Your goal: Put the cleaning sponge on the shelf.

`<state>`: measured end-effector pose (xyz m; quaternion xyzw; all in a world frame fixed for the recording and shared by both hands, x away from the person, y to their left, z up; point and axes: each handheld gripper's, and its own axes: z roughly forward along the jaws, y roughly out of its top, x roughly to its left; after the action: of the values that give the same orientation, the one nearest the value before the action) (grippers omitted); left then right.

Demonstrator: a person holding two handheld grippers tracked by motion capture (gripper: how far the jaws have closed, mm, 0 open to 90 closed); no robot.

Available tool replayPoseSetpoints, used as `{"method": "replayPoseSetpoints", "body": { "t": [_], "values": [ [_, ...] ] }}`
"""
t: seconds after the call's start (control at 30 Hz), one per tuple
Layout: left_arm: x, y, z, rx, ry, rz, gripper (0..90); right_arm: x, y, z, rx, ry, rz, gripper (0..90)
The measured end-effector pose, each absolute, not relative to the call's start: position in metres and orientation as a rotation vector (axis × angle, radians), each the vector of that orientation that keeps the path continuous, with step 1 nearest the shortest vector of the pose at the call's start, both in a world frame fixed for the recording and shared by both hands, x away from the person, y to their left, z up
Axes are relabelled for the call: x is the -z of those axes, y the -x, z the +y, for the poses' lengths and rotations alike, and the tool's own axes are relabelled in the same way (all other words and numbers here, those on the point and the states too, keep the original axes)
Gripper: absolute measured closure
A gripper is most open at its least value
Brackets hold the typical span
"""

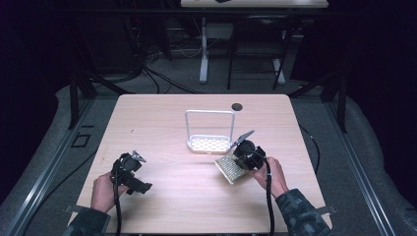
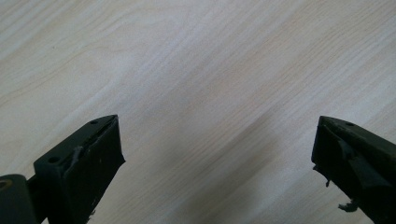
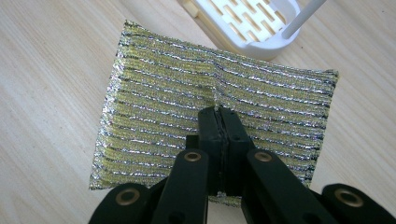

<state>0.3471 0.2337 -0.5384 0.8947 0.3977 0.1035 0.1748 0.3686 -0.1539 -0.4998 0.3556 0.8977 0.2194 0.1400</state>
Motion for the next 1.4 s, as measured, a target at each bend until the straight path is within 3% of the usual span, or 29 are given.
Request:
{"method": "replayPoseSetpoints", "body": {
  "t": [1.4],
  "values": [
    [0.539,-0.347,0.232,-0.294,-2.537,1.122,1.7,0.491,-0.366,-0.111,-0.697,-0.883,2.64,89.8]
  ]
}}
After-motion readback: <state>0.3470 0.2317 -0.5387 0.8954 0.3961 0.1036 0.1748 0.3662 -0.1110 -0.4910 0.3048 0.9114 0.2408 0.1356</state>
